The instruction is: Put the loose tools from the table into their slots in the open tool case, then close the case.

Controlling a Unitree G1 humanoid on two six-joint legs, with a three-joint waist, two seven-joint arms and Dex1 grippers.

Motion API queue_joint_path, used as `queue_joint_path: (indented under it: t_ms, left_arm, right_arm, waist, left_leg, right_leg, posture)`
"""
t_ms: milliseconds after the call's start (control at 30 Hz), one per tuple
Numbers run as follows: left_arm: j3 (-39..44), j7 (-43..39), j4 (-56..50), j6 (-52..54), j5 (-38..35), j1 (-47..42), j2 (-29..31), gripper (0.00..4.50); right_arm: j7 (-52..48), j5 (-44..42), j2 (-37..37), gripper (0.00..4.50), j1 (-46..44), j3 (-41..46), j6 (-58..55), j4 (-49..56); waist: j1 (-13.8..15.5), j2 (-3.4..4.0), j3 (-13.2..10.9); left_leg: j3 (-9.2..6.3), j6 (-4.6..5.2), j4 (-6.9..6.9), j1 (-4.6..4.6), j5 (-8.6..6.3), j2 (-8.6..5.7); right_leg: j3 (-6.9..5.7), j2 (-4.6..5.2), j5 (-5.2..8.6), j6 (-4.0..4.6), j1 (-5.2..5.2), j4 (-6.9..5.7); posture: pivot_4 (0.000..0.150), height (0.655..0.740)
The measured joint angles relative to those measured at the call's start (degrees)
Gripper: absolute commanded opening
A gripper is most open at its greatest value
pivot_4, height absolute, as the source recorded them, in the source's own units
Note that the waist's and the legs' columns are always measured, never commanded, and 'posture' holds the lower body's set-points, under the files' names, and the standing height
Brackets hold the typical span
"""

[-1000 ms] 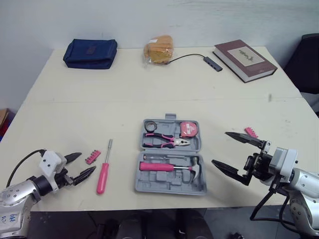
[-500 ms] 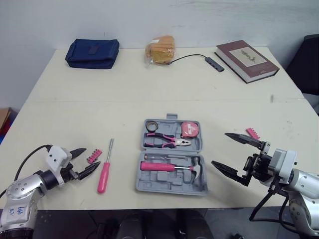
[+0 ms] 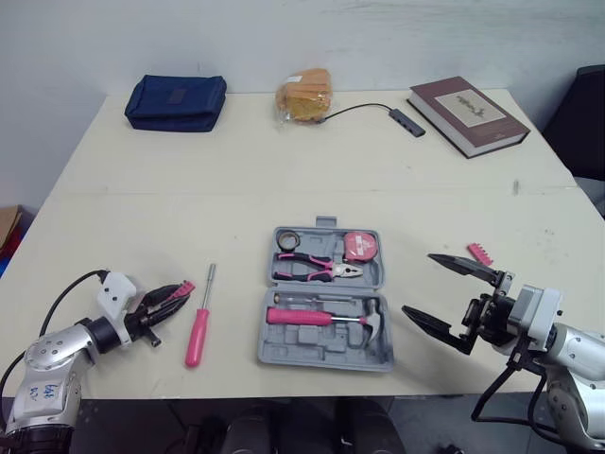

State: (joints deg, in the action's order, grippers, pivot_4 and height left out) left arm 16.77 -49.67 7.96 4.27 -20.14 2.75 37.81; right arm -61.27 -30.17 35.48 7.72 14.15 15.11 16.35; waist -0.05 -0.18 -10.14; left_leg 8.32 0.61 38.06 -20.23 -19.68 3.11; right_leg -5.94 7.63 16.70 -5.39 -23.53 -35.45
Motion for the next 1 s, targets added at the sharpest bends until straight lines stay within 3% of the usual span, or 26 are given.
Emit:
queue_joint_path:
  t_ms: [300, 467, 533, 700, 1000]
  left_arm:
    - [0.5, -3.3, -1.0, -1.9, -2.4, -1.1, -0.4, 0.70]
    - [-0.7, -9.5, -12.9, 3.7, -6.2, -5.9, 8.0, 0.70]
    - [-4.2, -12.5, -20.8, 8.1, -7.6, -9.5, 12.5, 0.70]
    - [-12.2, -14.6, -31.8, 19.1, -10.9, -16.6, 16.5, 0.70]
    - [-30.6, -10.5, -43.4, 36.4, -4.1, -26.3, 19.4, 0.70]
  right_arm:
    - [0.5, 0.0, 0.0, 4.50, 0.0, 0.0, 0.0, 0.0]
    - [-0.9, -0.1, 0.0, 4.50, 0.1, 0.0, 0.7, -0.5]
    - [-2.1, -0.3, 0.1, 4.50, 0.2, 0.0, 1.0, -1.3]
    - [-6.8, -1.5, 0.9, 4.50, 0.2, -0.2, 1.3, -3.3]
    - [-12.8, -5.0, 2.8, 4.50, 3.1, -0.7, -1.5, -1.5]
  waist:
    - [0.0, -0.25, -0.1]
    - [0.0, -0.42, -0.2]
    - [0.0, -0.39, -0.2]
    - [-0.3, -0.33, -0.3]
    - [0.1, -0.40, -0.3]
  left_leg:
    - [-0.02, -0.02, 0.00, -0.07, 0.01, 0.04]
    - [-0.01, -0.27, 0.03, -0.12, 0.14, 0.01]
    - [0.02, -0.25, -0.01, -0.13, 0.13, -0.11]
    - [0.10, -0.22, -0.01, -0.14, 0.14, -0.19]
    - [0.05, -0.27, 0.09, -0.14, 0.20, -0.29]
  right_leg:
    - [-0.04, -0.04, 0.00, 0.01, -0.04, 0.00]
    - [-0.02, -0.05, 0.00, 0.00, -0.04, 0.04]
    - [-0.02, -0.14, -0.02, -0.03, -0.03, 0.11]
    - [0.06, -0.26, -0.07, -0.13, -0.04, 0.16]
    - [0.12, -0.46, -0.06, -0.12, -0.05, 0.09]
  posture:
    - [0.150, 0.7400]
    - [0.150, 0.7400]
    - [0.150, 0.7400]
    - [0.150, 0.7400]
    - [0.150, 0.7400]
